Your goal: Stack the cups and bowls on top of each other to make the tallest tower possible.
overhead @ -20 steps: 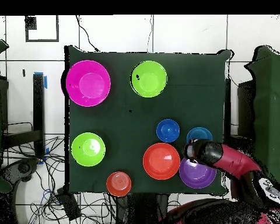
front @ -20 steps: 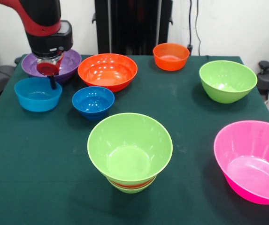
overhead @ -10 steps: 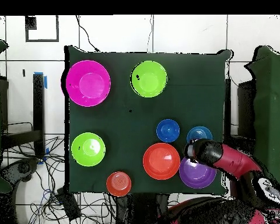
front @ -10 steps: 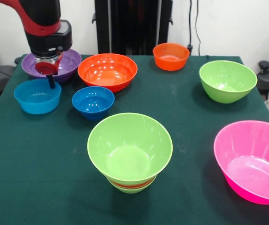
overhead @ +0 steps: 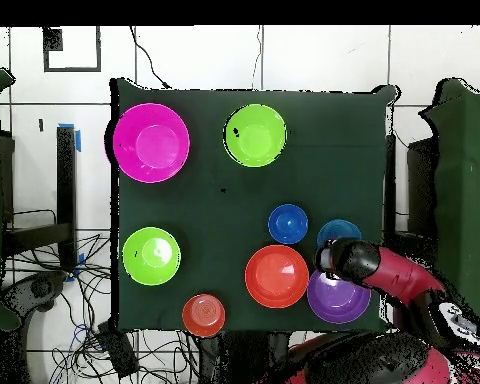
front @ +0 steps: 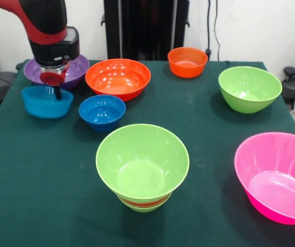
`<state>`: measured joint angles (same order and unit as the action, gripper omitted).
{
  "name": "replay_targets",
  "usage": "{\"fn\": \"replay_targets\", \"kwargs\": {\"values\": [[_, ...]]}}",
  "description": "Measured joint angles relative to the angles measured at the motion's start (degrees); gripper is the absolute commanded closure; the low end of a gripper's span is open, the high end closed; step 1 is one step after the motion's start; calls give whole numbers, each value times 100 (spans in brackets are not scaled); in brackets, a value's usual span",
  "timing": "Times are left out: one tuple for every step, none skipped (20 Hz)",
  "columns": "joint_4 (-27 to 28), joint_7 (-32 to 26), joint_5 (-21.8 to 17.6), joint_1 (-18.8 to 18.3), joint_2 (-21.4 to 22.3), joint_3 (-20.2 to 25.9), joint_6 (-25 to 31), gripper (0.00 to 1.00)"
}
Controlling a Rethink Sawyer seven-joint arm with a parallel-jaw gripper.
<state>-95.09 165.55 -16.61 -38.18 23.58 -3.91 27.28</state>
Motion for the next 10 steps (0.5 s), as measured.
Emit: {"fn": "replay_targets", "kwargs": {"values": [[7,0,0,6,-24,-8,0,0],[13,0,0,14,-54,-17,0,0],[25,0,0,27,-98,-31,0,0],[38,0,4,37,-129,-42,-4,0],[58,0,2,49,-135,-54,5,0],[74,0,1,63,-134,-71,4,0],[85,0,1,73,-137,-87,2,0],[91,0,1,83,-138,-100,2,0],[99,0,1,103,-141,-120,1,0],[100,0,1,114,-141,-129,0,0]]}}
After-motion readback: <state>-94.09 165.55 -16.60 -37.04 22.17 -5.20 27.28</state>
